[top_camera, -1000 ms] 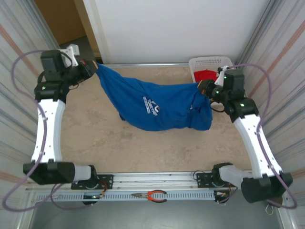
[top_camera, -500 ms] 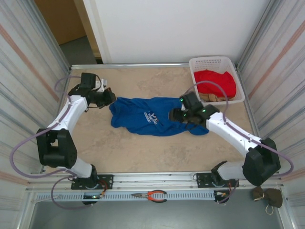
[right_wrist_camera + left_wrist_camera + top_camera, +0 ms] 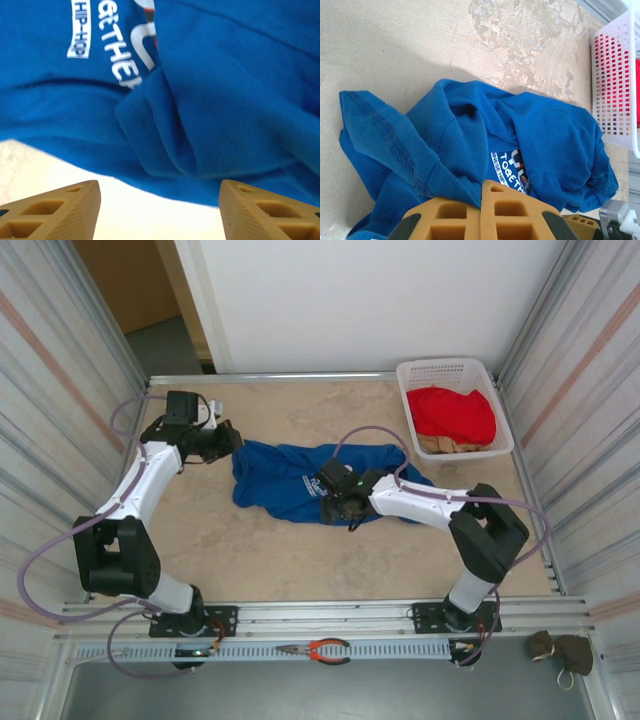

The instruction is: Fold the inside-out t-shirt

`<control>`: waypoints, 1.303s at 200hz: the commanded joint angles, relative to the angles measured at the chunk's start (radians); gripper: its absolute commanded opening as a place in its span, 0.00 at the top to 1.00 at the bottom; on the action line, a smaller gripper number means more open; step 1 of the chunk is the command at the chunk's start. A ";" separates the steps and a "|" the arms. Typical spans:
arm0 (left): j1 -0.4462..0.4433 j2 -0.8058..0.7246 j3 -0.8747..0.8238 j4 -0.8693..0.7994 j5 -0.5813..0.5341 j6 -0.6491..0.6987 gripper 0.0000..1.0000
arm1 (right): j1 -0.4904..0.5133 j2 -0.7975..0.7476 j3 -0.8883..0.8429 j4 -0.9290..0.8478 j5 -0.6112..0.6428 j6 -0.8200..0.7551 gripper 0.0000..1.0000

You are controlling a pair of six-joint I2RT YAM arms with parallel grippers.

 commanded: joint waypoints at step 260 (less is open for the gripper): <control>0.165 -0.097 0.562 0.041 0.111 -0.107 0.92 | -0.785 -0.541 0.720 -0.240 -0.459 -0.113 1.00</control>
